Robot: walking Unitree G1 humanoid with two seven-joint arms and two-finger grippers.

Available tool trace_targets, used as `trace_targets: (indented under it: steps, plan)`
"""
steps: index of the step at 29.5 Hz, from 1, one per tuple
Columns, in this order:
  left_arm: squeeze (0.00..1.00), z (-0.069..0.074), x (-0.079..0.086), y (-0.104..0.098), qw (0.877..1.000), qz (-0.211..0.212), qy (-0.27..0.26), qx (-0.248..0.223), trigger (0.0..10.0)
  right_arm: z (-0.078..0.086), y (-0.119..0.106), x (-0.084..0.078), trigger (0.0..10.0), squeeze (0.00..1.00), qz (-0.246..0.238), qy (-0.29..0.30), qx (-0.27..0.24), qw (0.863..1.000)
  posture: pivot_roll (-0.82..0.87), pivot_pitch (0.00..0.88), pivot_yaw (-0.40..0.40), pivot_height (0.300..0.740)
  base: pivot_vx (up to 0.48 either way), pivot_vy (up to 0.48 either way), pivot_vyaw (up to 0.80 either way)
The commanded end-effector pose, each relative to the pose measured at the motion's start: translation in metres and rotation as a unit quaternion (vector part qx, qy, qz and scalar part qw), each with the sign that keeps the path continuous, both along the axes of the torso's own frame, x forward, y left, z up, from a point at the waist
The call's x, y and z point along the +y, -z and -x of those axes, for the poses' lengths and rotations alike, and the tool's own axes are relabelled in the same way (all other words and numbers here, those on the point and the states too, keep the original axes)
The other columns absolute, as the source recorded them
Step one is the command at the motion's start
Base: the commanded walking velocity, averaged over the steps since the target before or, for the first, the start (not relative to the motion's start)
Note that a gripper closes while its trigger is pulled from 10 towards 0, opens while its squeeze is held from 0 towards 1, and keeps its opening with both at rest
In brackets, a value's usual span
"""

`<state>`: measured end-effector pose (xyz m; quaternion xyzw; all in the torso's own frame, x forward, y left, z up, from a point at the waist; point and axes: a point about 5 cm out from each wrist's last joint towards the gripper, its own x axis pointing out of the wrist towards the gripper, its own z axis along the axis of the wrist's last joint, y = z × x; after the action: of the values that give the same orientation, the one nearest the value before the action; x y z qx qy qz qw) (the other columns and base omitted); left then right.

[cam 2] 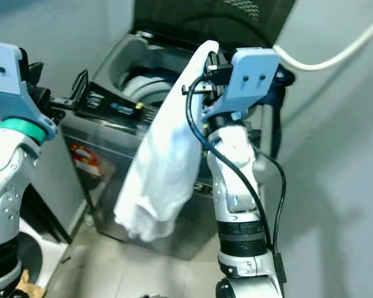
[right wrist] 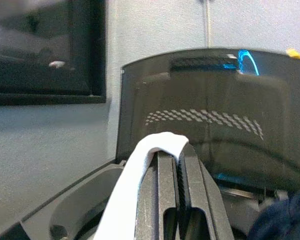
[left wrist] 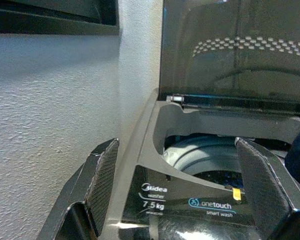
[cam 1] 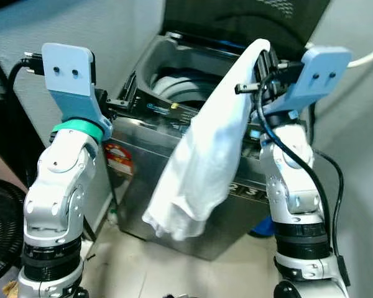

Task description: Clothes washing

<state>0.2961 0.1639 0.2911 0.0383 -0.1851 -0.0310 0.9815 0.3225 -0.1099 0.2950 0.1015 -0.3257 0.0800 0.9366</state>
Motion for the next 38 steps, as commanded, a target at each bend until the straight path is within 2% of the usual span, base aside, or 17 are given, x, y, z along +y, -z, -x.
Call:
trace_targets:
  steps: [1,2,3,4,7,8,11,18,24,27,38]
  plan:
    - [0.0,0.001,-0.002,-0.001,1.0,-0.005,0.001,-0.006,10.0,0.0,-0.009,-0.009,10.0,0.0,-0.033,0.001,-0.01,0.999,0.1,0.026,-0.042,0.74,0.0,0.0,-0.8]
    - [0.0,0.001,-0.002,-0.001,1.0,-0.005,0.001,-0.006,10.0,0.0,-0.009,-0.009,10.0,0.0,-0.033,0.001,-0.01,0.999,0.1,0.026,-0.042,0.74,0.0,0.0,-0.8]
    - [0.0,0.001,-0.002,-0.002,1.0,-0.009,-0.005,-0.015,10.0,0.003,-0.018,0.002,10.0,0.0,-0.016,-0.036,-0.035,0.999,0.1,0.024,-0.04,0.74,0.0,0.0,-0.8]
    - [0.0,0.001,-0.002,-0.002,1.0,-0.009,-0.005,-0.015,10.0,0.003,-0.018,0.002,10.0,0.0,-0.016,-0.036,-0.035,0.999,0.1,0.024,-0.04,0.74,0.0,0.0,-0.8]
    - [0.0,0.001,-0.001,-0.006,0.999,-0.015,-0.024,-0.035,10.0,0.009,-0.022,0.03,10.0,0.0,0.075,-0.104,-0.065,0.99,0.1,0.02,-0.04,0.74,0.133,0.0,0.0]
    - [0.0,0.0,-0.001,-0.006,0.999,-0.016,-0.031,-0.038,10.0,0.011,-0.02,0.037,10.0,0.0,0.088,-0.119,-0.067,0.987,0.1,0.019,-0.042,0.74,0.465,0.0,0.0]
    - [0.0,0.0,-0.002,-0.007,0.998,-0.018,-0.036,-0.041,10.0,0.012,-0.018,0.043,10.0,0.0,0.094,-0.136,-0.066,0.984,0.1,0.019,-0.047,0.74,0.465,0.0,0.0]
    - [0.0,0.001,-0.002,-0.008,0.998,-0.021,-0.036,-0.043,10.0,0.009,-0.015,0.04,10.0,0.0,0.085,-0.131,-0.055,0.986,0.1,0.017,-0.048,0.74,0.465,0.0,0.0]
    - [0.0,0.001,-0.003,-0.006,0.998,-0.023,-0.032,-0.043,10.0,0.002,-0.014,0.031,10.0,0.0,0.066,-0.109,-0.035,0.991,0.1,0.016,-0.046,0.74,0.465,0.0,-0.67]
    - [0.0,0.0,-0.004,-0.006,0.999,-0.02,-0.026,-0.042,10.0,-0.002,-0.014,0.025,10.0,0.0,0.061,-0.089,-0.029,0.994,0.1,0.017,-0.046,0.74,0.458,0.0,0.0]
    - [0.0,0.002,-0.012,-0.004,0.999,-0.025,0.005,-0.035,10.0,-0.006,-0.014,0.018,10.0,0.0,0.063,-0.069,-0.024,0.995,0.1,0.023,-0.047,0.74,0.046,0.0,0.0]
